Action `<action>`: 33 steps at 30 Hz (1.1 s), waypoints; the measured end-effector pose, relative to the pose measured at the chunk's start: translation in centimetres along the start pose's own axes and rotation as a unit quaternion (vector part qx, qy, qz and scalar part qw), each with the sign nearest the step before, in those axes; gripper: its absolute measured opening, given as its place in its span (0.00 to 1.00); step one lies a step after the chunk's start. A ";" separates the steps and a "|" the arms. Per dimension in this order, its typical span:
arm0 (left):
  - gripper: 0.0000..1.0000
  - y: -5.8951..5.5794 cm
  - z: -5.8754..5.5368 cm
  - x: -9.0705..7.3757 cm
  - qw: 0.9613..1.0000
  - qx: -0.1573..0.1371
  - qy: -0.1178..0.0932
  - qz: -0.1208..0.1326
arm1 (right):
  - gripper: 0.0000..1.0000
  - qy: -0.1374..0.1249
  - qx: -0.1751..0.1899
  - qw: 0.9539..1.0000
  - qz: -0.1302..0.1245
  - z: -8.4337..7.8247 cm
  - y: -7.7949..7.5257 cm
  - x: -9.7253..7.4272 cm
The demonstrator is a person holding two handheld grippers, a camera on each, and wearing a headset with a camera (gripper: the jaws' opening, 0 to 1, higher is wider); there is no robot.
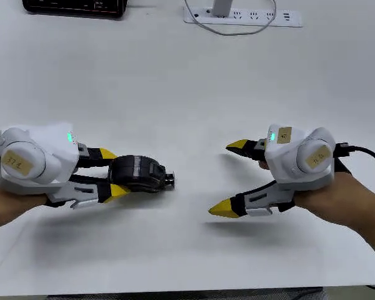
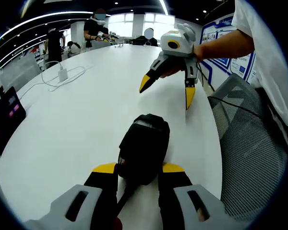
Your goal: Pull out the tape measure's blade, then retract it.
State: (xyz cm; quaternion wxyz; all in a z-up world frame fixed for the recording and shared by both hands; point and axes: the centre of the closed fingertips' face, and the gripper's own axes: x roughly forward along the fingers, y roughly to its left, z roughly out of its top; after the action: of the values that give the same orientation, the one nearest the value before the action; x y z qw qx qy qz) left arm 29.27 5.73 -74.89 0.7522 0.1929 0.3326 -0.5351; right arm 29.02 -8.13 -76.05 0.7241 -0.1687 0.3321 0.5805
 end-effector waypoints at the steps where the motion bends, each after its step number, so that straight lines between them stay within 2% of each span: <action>1: 0.28 0.0 0.0 0.0 1.000 0.000 0.000 -0.001 | 0.74 0.000 0.000 1.000 0.001 0.0 0.0 0.1; 8: 0.27 0.0 0.0 0.0 1.000 0.003 0.005 -0.003 | 0.68 -0.003 -0.013 1.000 0.008 0.2 -0.1 1.2; 16: 0.26 0.0 -0.1 0.0 1.000 0.012 0.009 0.004 | 0.61 -0.005 -0.024 1.000 0.012 0.7 -0.4 2.3; 22: 0.26 -0.1 -0.1 0.0 1.000 0.027 0.016 0.003 | 0.57 -0.005 -0.035 0.999 0.020 1.4 0.1 3.0; 33: 0.25 -0.1 -0.2 0.0 0.999 0.029 0.022 0.004 | 0.44 -0.013 -0.051 0.998 0.043 2.6 1.3 4.1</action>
State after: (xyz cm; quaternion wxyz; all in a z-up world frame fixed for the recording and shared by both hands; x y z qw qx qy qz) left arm 29.13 5.83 -75.08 0.7412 0.2275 0.3327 -0.5368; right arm 28.96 -3.12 -76.79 0.6927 -0.1839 0.2997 0.6298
